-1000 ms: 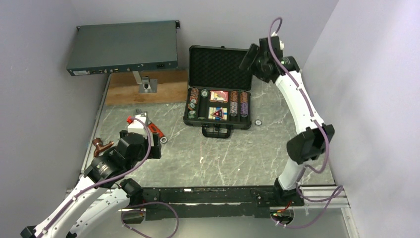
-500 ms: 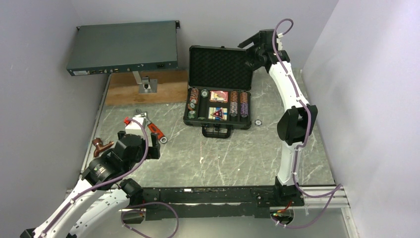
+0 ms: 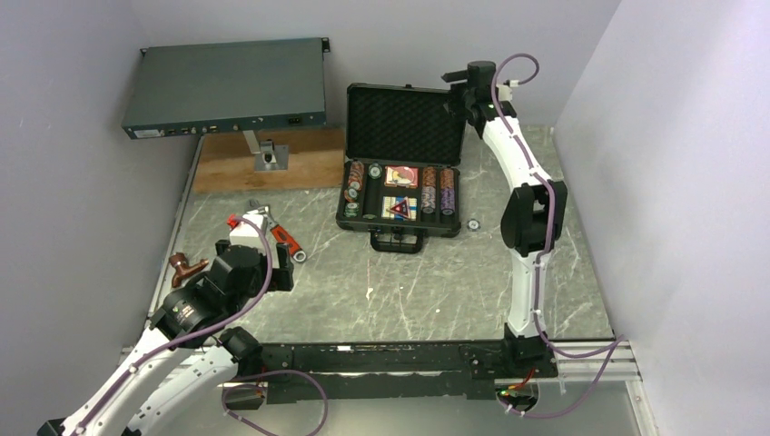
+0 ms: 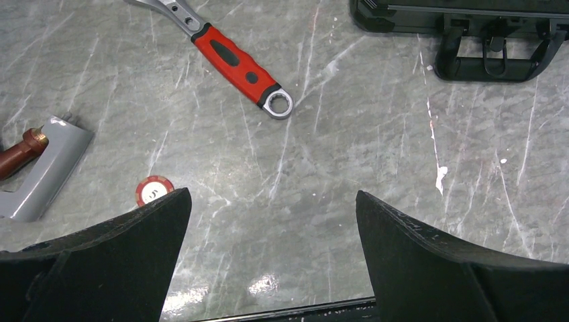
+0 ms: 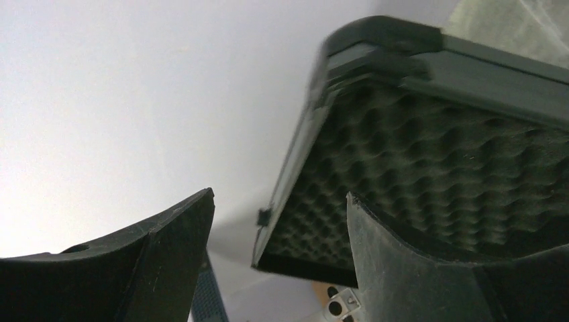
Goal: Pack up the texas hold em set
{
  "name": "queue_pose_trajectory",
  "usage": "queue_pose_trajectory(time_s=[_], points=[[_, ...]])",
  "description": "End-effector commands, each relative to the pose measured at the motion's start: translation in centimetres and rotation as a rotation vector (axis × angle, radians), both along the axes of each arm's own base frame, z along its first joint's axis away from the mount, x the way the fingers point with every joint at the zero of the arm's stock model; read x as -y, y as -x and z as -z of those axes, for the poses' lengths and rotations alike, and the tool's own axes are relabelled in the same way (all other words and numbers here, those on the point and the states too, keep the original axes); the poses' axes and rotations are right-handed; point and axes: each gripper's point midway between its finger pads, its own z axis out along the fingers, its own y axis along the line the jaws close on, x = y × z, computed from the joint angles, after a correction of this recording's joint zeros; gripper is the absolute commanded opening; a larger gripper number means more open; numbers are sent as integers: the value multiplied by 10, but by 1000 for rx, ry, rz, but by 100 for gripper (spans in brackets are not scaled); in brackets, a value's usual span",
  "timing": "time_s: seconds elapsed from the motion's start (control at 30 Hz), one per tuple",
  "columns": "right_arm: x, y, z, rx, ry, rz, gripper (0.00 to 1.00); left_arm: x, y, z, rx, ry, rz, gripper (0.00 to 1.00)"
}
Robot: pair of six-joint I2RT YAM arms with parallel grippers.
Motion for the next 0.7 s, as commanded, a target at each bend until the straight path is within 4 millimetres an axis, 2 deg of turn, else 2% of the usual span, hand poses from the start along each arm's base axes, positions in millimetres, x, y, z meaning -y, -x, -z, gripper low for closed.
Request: queue_pose_trajectory(time_s=[0.0, 0.1, 0.23, 0.37, 0.53, 0.67], points=[[5, -16, -7, 42, -91, 59, 74, -2, -5, -5, 18, 6, -26, 100], [6, -21, 0, 49, -104, 69, 72, -2, -6, -5, 16, 5, -27, 100], [7, -31, 4, 74, -127, 74, 62, -1, -6, -4, 11, 2, -24, 100], [13, -37, -2, 111, -139, 94, 53, -1, -7, -2, 6, -2, -27, 100], [19, -46, -3, 127, -159, 98, 34, -2, -8, -2, 3, -4, -31, 100], [16, -48, 2, 124, -184, 74, 6, -3, -8, -2, 4, -3, -35, 100]])
